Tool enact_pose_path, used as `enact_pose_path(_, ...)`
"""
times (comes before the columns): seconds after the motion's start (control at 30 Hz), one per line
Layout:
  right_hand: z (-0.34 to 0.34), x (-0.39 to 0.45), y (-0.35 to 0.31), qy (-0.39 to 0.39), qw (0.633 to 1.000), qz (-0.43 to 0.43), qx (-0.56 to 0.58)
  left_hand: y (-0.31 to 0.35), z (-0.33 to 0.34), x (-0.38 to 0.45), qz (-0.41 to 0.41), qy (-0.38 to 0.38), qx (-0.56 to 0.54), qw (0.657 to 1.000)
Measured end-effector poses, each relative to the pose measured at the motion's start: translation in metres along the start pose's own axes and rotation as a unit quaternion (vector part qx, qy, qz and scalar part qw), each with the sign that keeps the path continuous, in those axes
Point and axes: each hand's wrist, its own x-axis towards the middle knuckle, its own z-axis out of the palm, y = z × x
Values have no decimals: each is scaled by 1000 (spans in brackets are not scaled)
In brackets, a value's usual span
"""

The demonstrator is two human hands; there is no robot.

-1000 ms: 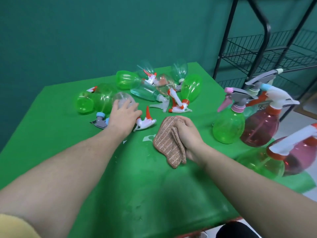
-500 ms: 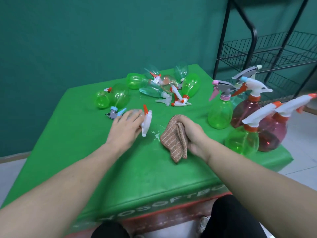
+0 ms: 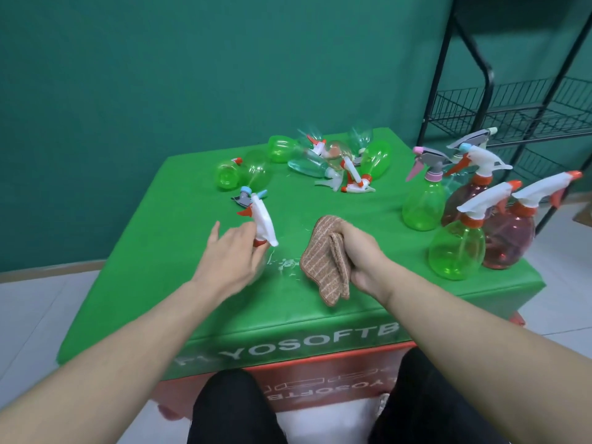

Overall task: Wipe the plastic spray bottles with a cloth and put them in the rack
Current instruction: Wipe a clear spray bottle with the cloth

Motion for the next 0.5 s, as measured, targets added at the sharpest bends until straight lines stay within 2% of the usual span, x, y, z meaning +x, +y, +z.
enact_pose_path(0.3,18,-10,20,14,996,-70,-57,-8,0,-14,16,14,-6,1000)
enact_pose_path(0.5,21,-3,25,17,993,-65,-96,-20,16,-16,-49,56,-196,978)
